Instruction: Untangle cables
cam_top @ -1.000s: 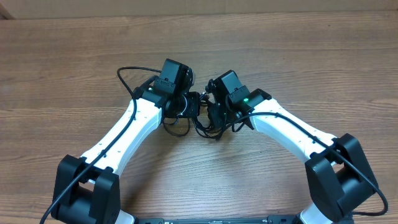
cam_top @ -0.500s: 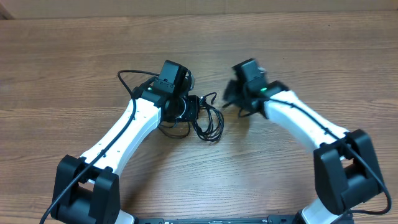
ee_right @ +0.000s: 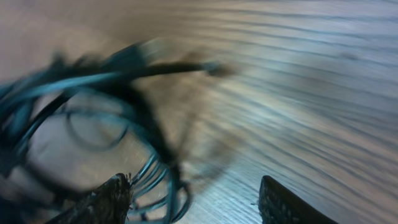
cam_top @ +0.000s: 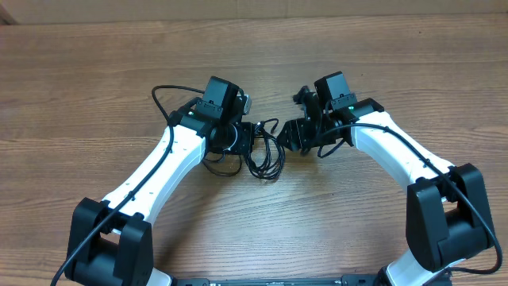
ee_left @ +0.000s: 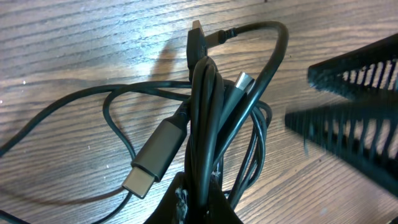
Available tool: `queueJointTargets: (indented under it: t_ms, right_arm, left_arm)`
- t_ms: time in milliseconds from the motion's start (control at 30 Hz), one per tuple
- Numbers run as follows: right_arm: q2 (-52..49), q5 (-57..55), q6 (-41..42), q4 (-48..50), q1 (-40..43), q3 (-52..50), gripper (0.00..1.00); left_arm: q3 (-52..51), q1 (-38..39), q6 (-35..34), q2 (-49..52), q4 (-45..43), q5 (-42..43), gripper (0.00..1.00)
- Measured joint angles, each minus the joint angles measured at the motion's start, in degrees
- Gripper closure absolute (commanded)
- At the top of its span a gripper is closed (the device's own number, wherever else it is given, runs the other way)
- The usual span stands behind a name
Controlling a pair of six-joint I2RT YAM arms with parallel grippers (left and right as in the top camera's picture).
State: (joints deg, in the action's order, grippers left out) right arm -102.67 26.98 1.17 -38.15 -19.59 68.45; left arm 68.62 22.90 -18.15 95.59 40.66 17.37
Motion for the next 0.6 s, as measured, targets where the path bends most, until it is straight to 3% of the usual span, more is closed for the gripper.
queueJointTargets:
  t_ms: [133,300,400,467,533,600]
  right_arm:
    - [0.00,2.43,-6.73,0.07,0.00,0.00,0.36]
    - [0.00,3.28,-9.94,0.63,-0.68,0.00,0.36]
    - [0.00,2.99,-10.80,0.92,-1.64,-0.04,0.42]
    - [0.00,2.38,-11.08,1.38,-2.32,-0.31,0.57]
    - [-0.07,0.57,-11.69,2.10,-3.30,-1.01,0.85]
    - [-0.24,-1.70,-11.30,1.90,-4.07,-1.70,0.96]
  left_arm:
    - [-0.02,0.00,1.97,0.00,-0.90,1.92,0.96]
    - [0.00,0.00,2.62,0.02,-2.10,5.81,0.96]
    - [-0.02,0.00,2.86,0.02,-2.73,7.61,0.96]
    - [-0.02,0.00,2.89,0.00,-2.73,8.09,0.96]
    - [0.00,0.00,2.69,0.00,-2.73,8.55,0.96]
    - [0.00,0.00,2.43,0.02,-2.62,8.63,0.96]
